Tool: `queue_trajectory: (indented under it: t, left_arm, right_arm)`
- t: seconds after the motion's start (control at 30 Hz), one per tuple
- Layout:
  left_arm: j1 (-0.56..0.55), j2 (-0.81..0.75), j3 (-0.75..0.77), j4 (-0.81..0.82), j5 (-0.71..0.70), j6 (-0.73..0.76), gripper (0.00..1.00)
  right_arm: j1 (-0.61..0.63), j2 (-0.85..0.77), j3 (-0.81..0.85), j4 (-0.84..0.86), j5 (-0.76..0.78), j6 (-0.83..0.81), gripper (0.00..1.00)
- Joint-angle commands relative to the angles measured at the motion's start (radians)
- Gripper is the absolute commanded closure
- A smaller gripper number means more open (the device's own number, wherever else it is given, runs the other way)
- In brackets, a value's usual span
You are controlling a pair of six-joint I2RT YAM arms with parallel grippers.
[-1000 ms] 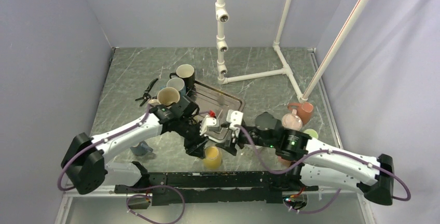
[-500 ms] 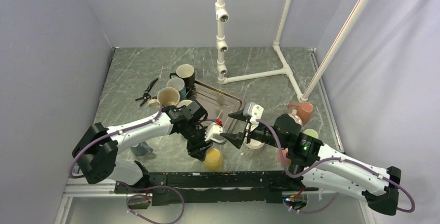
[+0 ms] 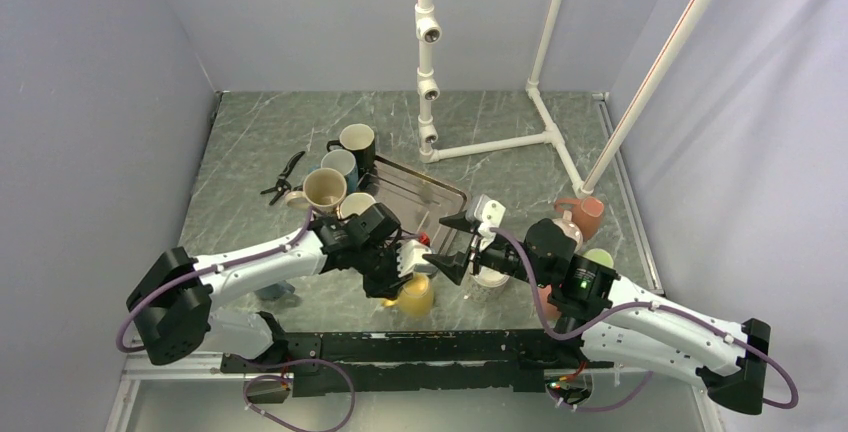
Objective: Turn the mug right side up
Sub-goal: Turn over the cup at the center of the board.
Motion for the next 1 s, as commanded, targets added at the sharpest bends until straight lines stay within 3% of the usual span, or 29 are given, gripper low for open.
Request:
queue_trajectory:
  t: [0.0,0.1,0.3,0.43,0.57,0.97]
  left_arm:
    - [-0.018,0.007,-0.024,0.046,-0.113,-0.024,0.74]
    - [-0.023,0.026,-0.019,0.042,-0.127,-0.024,0.66]
    - [-0.033,0.069,-0.006,0.033,-0.174,-0.043,0.61]
    - [-0.034,0.058,-0.003,0.035,-0.168,-0.027,0.73]
    - [-0.035,0.003,-0.006,0.024,-0.111,0.011,0.95]
    - [-0.034,-0.203,0.010,0.011,-0.145,0.000,0.97]
  right_arm:
    - [-0.006,0.002,-0.003,0.046,0.001,0.004,0.26]
    - [-0.008,0.008,0.000,0.047,0.002,0.001,0.26]
    - [-0.008,0.000,-0.010,0.058,0.006,0.014,0.26]
    - [-0.011,-0.001,-0.007,0.047,0.006,0.011,0.26]
    - [-0.010,0.000,-0.005,0.046,0.006,0.011,0.26]
    - [-0.011,-0.023,-0.001,0.068,0.013,0.030,0.26]
